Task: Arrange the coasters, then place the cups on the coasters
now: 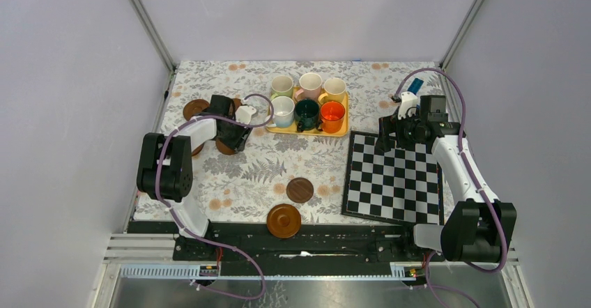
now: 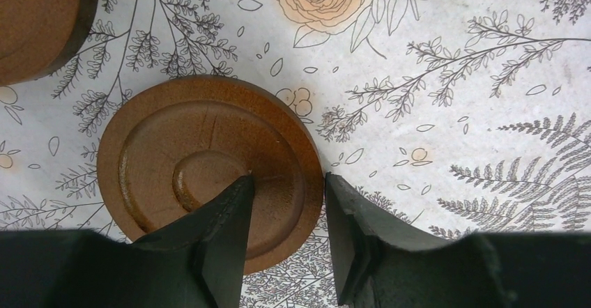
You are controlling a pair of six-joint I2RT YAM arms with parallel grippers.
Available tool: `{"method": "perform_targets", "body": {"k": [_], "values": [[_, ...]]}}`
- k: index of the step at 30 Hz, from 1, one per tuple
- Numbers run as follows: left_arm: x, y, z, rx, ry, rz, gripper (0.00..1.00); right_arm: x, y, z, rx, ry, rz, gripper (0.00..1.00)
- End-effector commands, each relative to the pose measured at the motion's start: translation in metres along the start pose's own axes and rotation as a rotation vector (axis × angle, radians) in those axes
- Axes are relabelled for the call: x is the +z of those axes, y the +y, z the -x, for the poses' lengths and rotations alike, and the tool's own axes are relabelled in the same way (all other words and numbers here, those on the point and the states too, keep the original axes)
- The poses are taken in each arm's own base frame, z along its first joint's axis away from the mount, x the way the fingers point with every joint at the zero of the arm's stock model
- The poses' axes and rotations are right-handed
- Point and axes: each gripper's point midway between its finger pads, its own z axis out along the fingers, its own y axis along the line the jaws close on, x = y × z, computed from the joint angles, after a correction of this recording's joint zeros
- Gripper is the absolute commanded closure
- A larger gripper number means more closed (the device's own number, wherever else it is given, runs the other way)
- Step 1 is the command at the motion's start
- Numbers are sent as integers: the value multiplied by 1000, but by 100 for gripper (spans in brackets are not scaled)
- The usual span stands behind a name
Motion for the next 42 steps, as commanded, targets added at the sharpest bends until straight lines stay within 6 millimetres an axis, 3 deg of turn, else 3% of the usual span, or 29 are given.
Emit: {"method": "perform_targets", "body": {"k": [1,6,13,15,17,20,23,28,35,42], "values": [[-5,-14,11,-13,-26,-65,56,-5,5,16,-21,-46,19,2],[-28,-13,25,-4,-58,-41,50,-5,5,16,-21,-45,20,2],[-77,-13,60,27,-163,-11,43,-5,7,14,-21,-45,27,2],[-87,-21,62,45,-180,-43,42,-5,7,15,-23,-46,27,2],[-94,-39,60,90,-184,-89,42,-5,6,15,-23,-47,25,2],[-96,-81,45,201,-145,-157,41,-5,6,15,-22,-47,25,2],[-90,-127,21,304,-95,-211,40,-5,7,15,-21,-50,28,2],[-81,-179,1,376,-55,-272,39,-5,7,15,-18,-51,30,2],[-65,-238,-34,546,3,-322,37,-6,7,14,-19,-51,24,2],[-56,-272,-45,649,23,-354,36,-6,7,13,-18,-48,22,2]]}}
